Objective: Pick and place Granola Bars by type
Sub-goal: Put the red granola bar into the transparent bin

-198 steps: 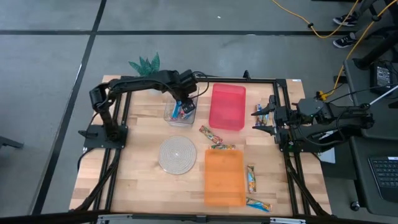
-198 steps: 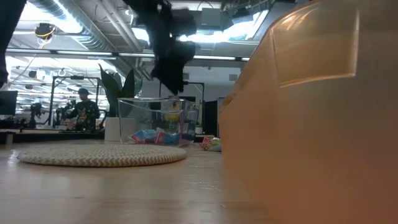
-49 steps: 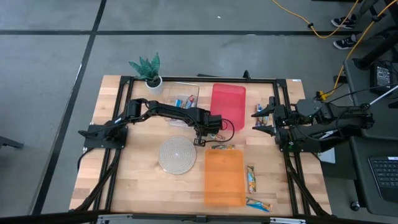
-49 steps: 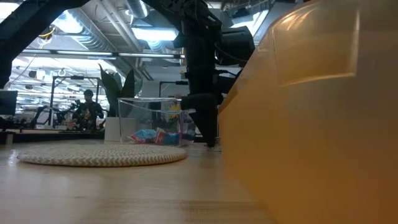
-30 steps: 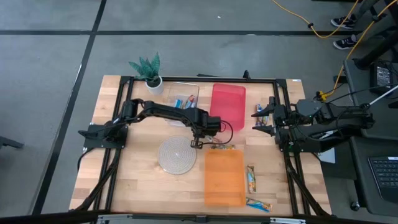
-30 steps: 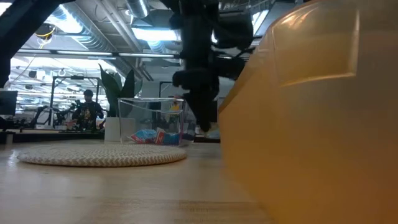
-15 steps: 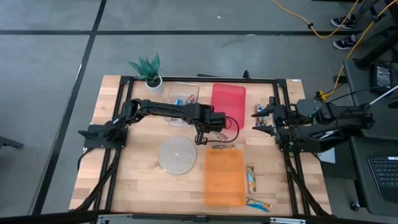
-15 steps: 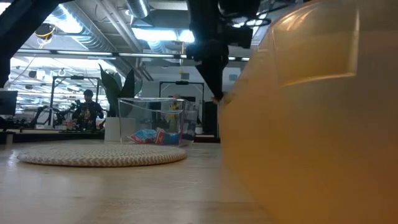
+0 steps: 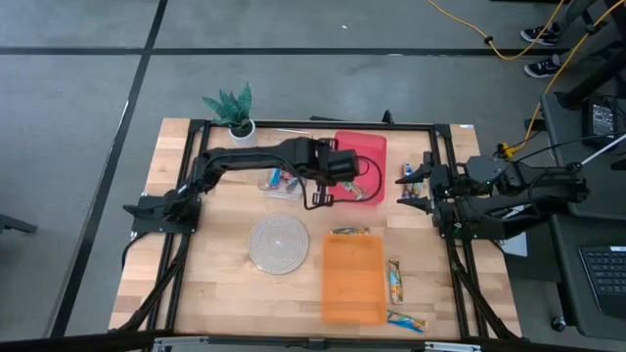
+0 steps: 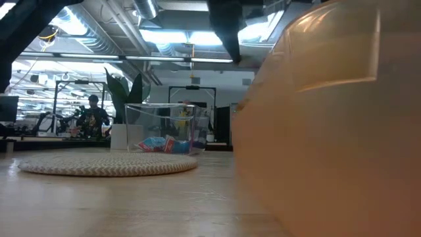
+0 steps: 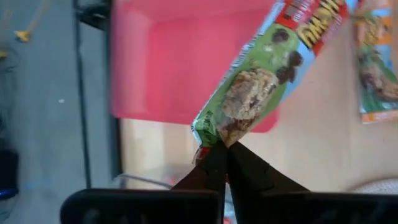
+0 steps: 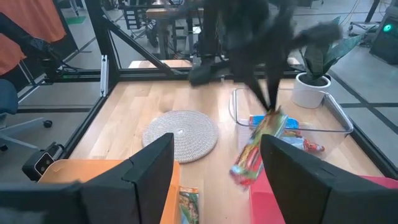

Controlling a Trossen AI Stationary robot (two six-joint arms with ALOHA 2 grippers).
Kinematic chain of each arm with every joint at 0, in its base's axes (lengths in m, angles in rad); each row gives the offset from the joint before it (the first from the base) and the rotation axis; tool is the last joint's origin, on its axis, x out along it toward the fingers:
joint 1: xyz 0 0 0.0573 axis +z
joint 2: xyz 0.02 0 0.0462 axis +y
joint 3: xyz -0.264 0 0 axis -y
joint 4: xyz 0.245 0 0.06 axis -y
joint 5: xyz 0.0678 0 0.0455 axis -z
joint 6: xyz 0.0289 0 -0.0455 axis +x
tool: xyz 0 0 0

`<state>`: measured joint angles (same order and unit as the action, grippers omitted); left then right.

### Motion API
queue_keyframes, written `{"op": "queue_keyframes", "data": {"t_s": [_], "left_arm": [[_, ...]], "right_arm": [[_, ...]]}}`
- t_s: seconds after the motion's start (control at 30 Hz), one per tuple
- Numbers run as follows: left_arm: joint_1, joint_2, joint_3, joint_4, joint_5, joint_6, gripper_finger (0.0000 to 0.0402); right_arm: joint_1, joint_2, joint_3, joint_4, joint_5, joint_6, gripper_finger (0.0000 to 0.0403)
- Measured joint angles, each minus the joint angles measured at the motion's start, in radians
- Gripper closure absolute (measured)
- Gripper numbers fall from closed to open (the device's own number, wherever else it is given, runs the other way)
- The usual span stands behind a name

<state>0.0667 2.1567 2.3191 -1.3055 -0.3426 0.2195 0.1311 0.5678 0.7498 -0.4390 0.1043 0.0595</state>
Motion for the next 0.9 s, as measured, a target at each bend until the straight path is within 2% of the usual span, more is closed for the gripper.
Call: {"op": "queue_keyframes", "data": {"t_s": [0.07,0.27,0.47,0.9], "left_arm": [[0.008,-0.004,0.04,-0.015,-0.022,-0.001,0.0399],[0.046,-0.103,0.018,-0.053,-0.062,-0.076,0.0398],[0.109,-0.187,0.018,-0.112,-0.159,-0.177,0.04],[0.274,-0.291,0.018,-0.266,-0.189,-0.309,0.0397]], "right_arm": [[0.0,0.0,0.0,0.0,0.0,-0.015,0.0162],[0.0,-0.001,0.0,-0.001,0.0,-0.016,0.0162],[0.0,0.0,0.0,-0.005,0.001,-0.04,0.0162],[0.0,0.0,0.0,-0.01,0.001,-0.068,0.0162]]}}
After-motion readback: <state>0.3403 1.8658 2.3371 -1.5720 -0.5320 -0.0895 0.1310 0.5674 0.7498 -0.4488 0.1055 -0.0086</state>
